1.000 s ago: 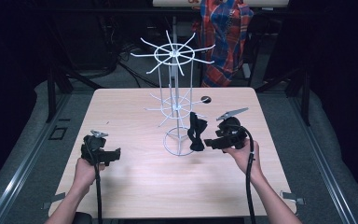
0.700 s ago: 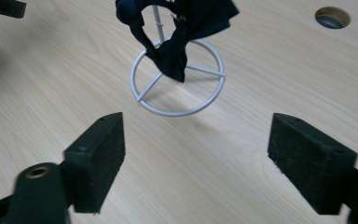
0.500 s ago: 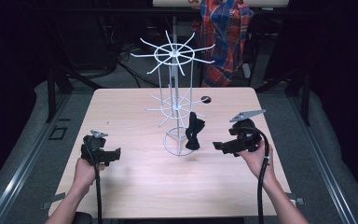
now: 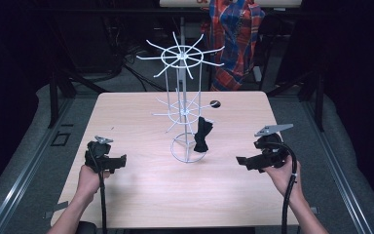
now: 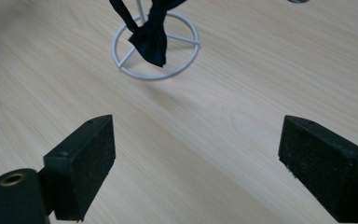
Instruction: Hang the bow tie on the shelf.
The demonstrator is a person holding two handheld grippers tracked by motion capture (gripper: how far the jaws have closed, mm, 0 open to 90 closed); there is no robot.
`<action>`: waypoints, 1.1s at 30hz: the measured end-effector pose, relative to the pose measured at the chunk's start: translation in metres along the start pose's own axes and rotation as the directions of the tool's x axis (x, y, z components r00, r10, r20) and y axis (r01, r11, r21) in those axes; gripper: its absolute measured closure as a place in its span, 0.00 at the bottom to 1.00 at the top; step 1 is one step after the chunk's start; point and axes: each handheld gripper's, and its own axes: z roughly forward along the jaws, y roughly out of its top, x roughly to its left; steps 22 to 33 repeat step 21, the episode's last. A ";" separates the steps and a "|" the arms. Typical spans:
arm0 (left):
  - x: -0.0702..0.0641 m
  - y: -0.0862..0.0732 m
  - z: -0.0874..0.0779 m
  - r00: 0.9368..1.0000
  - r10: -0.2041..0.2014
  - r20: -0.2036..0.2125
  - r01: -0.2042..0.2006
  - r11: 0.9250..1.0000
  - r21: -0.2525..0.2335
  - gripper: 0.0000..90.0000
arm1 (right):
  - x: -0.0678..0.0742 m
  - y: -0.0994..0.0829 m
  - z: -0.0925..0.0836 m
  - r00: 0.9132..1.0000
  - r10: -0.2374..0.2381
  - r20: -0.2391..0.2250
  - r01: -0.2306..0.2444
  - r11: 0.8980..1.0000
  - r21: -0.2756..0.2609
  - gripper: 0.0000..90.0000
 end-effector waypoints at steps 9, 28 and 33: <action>-0.001 0.000 0.000 1.000 0.000 0.002 0.000 1.000 0.002 0.17 | -0.007 -0.025 -0.002 0.999 0.025 0.021 -0.026 0.997 0.073 0.02; -0.001 0.001 0.002 1.000 0.008 -0.003 -0.008 1.000 0.007 0.17 | -0.016 -0.043 0.024 0.999 -0.007 0.040 -0.002 0.976 0.218 0.00; -0.001 0.001 0.002 1.000 0.008 -0.003 -0.008 1.000 0.007 0.17 | -0.016 -0.043 0.024 0.999 -0.007 0.040 -0.002 0.976 0.218 0.00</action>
